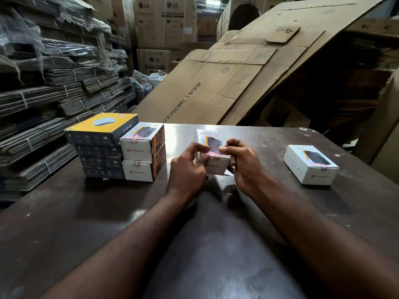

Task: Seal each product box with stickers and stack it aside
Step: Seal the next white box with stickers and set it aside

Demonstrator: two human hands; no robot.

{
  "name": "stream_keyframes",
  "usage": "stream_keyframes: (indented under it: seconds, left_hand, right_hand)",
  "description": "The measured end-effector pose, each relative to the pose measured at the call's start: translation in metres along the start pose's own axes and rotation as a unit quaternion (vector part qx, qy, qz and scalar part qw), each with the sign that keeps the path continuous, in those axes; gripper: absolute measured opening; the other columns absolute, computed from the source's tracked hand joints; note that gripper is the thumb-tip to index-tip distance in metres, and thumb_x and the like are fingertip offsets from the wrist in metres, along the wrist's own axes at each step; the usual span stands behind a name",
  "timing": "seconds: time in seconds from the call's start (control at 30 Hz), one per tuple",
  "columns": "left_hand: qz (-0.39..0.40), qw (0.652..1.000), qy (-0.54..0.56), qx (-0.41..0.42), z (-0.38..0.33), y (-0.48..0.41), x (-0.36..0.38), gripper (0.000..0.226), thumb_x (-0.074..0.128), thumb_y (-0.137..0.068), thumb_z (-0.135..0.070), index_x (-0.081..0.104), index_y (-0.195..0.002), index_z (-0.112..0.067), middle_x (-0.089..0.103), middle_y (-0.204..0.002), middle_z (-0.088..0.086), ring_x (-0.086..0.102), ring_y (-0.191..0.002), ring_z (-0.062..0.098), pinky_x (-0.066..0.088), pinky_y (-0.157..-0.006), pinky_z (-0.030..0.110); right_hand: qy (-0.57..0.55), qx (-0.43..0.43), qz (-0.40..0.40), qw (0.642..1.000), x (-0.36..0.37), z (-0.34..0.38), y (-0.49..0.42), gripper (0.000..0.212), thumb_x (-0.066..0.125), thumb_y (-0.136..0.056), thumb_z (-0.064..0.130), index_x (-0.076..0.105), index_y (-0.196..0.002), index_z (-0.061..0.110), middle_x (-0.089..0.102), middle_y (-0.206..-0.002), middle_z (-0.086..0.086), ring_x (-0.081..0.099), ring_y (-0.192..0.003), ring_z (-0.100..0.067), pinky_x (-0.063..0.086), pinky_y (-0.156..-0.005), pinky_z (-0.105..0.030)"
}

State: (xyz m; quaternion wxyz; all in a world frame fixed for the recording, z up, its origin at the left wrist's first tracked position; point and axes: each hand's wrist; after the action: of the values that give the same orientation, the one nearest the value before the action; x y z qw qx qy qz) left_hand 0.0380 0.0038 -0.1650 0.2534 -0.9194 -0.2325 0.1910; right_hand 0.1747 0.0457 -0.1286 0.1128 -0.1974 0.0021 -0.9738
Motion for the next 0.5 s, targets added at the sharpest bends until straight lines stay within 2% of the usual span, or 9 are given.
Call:
stream_keyframes:
  seconds: [0.13,0.23,0.33,0.43,0.5]
  left_hand:
    - [-0.003,1.0,0.015,-0.01,-0.001,0.0,0.0,0.007,0.069,-0.094,-0.023,0.068,-0.097,-0.029,0.072,-0.087,0.005,0.073,-0.073,0.019,0.062,-0.051,0.036]
    - [0.002,1.0,0.022,-0.015,-0.003,0.0,0.0,0.007,0.069,-0.095,-0.021,0.07,-0.098,-0.027,0.072,-0.089,0.007,0.073,-0.077,0.02,0.062,-0.05,0.036]
    - [-0.003,0.999,0.025,-0.02,0.0,-0.002,0.0,0.008,0.069,-0.094,-0.022,0.07,-0.098,-0.03,0.073,-0.089,0.005,0.074,-0.075,0.02,0.062,-0.051,0.037]
    - [-0.008,0.998,0.039,-0.04,0.002,-0.008,-0.006,0.009,0.067,-0.095,-0.024,0.069,-0.098,-0.032,0.073,-0.09,0.005,0.073,-0.078,0.022,0.062,-0.052,0.04]
    - [-0.019,0.997,0.051,-0.052,0.001,-0.01,-0.009,0.011,0.065,-0.096,-0.023,0.07,-0.098,-0.032,0.074,-0.091,0.002,0.074,-0.08,0.021,0.062,-0.052,0.042]
  right_hand:
    - [0.035,-0.041,-0.002,0.999,0.001,-0.003,0.002,0.037,0.067,-0.078,-0.015,0.056,-0.093,0.017,0.054,-0.08,0.003,0.06,-0.077,-0.016,0.051,-0.057,-0.022]
    - [0.022,-0.039,-0.035,0.998,0.002,-0.004,0.0,0.035,0.062,-0.082,-0.017,0.055,-0.092,0.016,0.055,-0.081,0.001,0.061,-0.074,-0.015,0.051,-0.053,-0.022]
    - [0.014,-0.048,-0.044,0.998,0.004,-0.007,-0.003,0.029,0.061,-0.09,-0.01,0.058,-0.101,0.017,0.056,-0.086,-0.003,0.062,-0.072,-0.014,0.053,-0.06,-0.025]
    - [0.014,-0.064,-0.025,0.998,0.004,-0.009,-0.003,0.023,0.064,-0.094,0.003,0.059,-0.112,0.016,0.062,-0.101,-0.009,0.065,-0.068,-0.009,0.054,-0.064,-0.026]
    - [0.063,-0.091,-0.016,0.994,0.004,-0.01,-0.001,0.023,0.07,-0.092,0.018,0.062,-0.113,0.023,0.064,-0.112,-0.005,0.068,-0.083,-0.011,0.056,-0.074,-0.031]
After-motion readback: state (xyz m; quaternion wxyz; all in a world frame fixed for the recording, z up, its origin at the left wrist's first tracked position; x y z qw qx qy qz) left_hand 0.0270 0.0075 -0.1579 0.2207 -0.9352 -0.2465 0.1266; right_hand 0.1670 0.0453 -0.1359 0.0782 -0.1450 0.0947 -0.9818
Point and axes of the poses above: each hand's wrist, its own y-axis away from the middle knuckle, its own x-axis out of the palm, z = x × y
